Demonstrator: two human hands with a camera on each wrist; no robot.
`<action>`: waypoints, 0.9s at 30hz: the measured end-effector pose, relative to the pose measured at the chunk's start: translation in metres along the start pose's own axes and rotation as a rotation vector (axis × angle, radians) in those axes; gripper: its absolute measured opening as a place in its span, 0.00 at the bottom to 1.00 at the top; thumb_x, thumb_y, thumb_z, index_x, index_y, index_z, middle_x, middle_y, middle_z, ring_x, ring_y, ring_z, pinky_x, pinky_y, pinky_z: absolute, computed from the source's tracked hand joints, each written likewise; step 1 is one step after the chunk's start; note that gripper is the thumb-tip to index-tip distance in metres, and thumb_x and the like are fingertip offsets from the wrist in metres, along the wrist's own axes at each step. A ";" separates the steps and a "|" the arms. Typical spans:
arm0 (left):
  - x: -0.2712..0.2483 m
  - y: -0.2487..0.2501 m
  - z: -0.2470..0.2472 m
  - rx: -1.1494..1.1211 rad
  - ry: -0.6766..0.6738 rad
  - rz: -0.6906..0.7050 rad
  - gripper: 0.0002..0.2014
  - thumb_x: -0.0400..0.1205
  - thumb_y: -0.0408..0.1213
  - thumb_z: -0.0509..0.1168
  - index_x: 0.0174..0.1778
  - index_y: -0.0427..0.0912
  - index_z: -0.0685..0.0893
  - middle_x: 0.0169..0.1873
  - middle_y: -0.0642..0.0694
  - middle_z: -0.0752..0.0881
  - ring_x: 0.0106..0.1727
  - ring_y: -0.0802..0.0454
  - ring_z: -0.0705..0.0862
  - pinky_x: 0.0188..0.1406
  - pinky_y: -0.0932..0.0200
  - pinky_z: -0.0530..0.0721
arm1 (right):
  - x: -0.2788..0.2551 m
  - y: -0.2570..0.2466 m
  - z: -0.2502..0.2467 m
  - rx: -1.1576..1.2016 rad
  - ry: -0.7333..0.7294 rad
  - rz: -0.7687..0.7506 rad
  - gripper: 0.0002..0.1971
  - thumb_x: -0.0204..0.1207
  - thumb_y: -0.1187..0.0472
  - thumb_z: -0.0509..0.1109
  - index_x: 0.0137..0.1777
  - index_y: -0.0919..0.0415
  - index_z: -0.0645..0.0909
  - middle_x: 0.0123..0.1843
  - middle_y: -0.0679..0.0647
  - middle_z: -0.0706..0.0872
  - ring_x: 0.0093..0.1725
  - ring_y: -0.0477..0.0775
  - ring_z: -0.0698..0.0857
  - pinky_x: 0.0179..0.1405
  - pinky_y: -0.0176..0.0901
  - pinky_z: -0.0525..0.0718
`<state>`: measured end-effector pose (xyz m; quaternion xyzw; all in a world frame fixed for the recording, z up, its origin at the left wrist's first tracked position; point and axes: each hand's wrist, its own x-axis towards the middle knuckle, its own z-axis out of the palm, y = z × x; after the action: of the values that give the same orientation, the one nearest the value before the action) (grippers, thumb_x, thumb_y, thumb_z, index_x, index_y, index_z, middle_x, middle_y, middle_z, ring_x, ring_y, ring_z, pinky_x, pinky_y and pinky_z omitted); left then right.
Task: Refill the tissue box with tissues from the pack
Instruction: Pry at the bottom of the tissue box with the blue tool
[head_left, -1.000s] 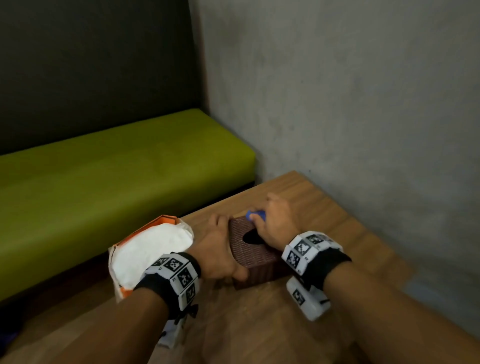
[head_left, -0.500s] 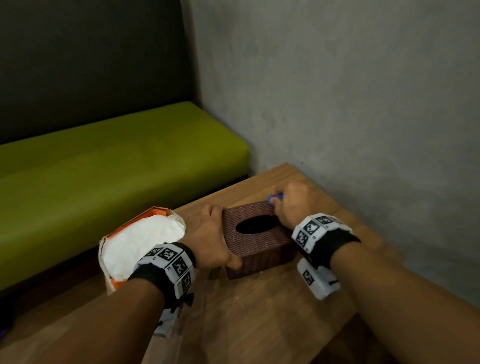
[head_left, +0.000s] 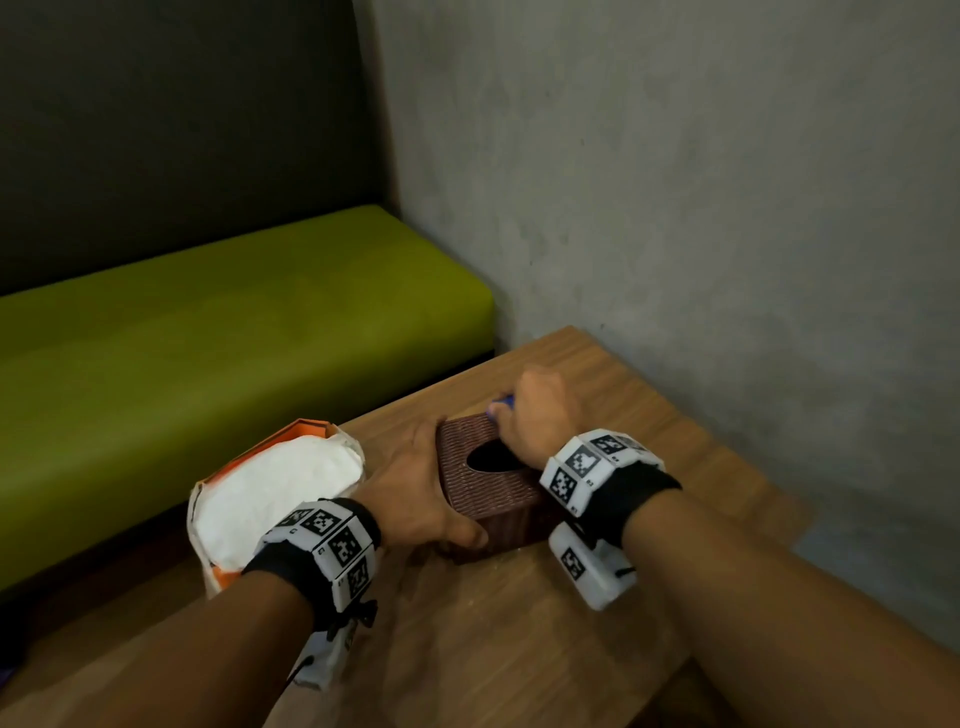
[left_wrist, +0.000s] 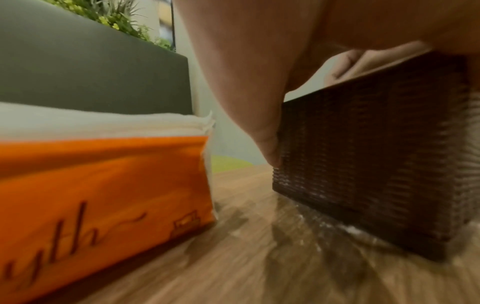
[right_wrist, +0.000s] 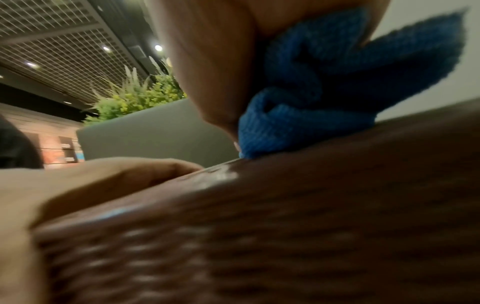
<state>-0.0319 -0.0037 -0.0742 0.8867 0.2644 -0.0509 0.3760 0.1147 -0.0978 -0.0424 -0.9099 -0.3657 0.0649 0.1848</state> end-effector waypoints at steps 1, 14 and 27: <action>0.001 -0.002 0.002 -0.006 0.010 -0.001 0.70 0.51 0.55 0.84 0.85 0.54 0.48 0.70 0.53 0.74 0.66 0.52 0.78 0.63 0.57 0.81 | -0.004 -0.007 0.006 0.007 -0.009 -0.048 0.14 0.77 0.48 0.67 0.49 0.56 0.88 0.52 0.57 0.87 0.51 0.60 0.86 0.44 0.49 0.84; -0.003 -0.007 -0.002 -0.064 0.019 0.018 0.67 0.46 0.58 0.86 0.79 0.56 0.56 0.65 0.58 0.78 0.64 0.58 0.80 0.65 0.51 0.84 | -0.018 -0.010 0.002 0.078 -0.014 -0.202 0.10 0.76 0.54 0.72 0.56 0.52 0.87 0.59 0.51 0.84 0.58 0.56 0.84 0.54 0.53 0.83; -0.007 -0.001 0.003 0.001 0.095 0.027 0.59 0.49 0.55 0.83 0.75 0.55 0.60 0.58 0.58 0.77 0.58 0.56 0.81 0.57 0.54 0.85 | -0.022 0.050 -0.021 -0.071 0.101 -0.032 0.09 0.77 0.57 0.67 0.55 0.56 0.85 0.57 0.56 0.84 0.55 0.60 0.83 0.45 0.48 0.80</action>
<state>-0.0377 -0.0081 -0.0752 0.8918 0.2700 -0.0036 0.3631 0.1365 -0.1527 -0.0423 -0.9119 -0.3725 0.0028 0.1719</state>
